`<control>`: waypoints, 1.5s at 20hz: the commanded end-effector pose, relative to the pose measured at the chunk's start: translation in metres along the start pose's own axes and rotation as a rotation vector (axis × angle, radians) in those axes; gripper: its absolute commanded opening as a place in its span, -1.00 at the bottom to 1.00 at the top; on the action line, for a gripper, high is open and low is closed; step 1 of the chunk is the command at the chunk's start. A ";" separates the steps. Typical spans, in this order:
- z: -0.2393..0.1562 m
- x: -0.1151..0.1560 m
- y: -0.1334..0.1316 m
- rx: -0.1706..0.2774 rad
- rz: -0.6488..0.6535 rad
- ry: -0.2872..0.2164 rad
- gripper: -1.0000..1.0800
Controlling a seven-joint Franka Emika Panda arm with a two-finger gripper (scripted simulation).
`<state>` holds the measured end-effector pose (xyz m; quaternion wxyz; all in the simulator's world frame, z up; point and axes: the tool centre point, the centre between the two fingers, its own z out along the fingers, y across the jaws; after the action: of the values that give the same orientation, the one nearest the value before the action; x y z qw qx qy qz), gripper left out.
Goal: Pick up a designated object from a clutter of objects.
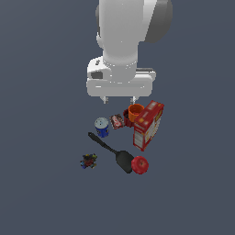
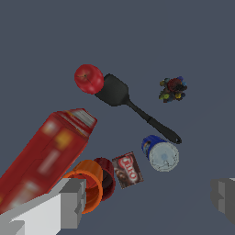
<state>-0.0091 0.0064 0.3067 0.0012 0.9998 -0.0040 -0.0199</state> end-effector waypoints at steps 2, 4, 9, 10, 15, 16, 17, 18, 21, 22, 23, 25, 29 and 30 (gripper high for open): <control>0.000 0.000 0.000 0.000 0.000 0.000 0.92; 0.002 0.000 0.002 -0.004 -0.005 -0.003 0.92; 0.008 -0.002 0.011 -0.022 -0.032 -0.019 0.92; 0.008 -0.002 0.012 -0.024 -0.035 -0.020 0.92; 0.009 -0.002 0.011 -0.023 -0.032 -0.019 0.92; 0.009 -0.001 0.012 -0.022 -0.026 -0.019 0.92; 0.010 0.000 0.012 -0.022 -0.019 -0.019 0.92; 0.011 0.001 0.013 -0.021 -0.010 -0.019 0.92; 0.015 0.006 0.015 -0.016 0.027 -0.018 0.92; 0.017 0.008 0.016 -0.015 0.043 -0.017 0.92; 0.019 0.010 0.017 -0.013 0.059 -0.017 0.92; 0.023 0.014 0.019 -0.009 0.098 -0.016 0.92; 0.035 0.026 0.026 0.001 0.196 -0.014 0.92; 0.038 0.029 0.027 0.004 0.224 -0.013 0.92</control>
<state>0.0137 -0.0186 0.2727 0.0031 0.9951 -0.0956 -0.0266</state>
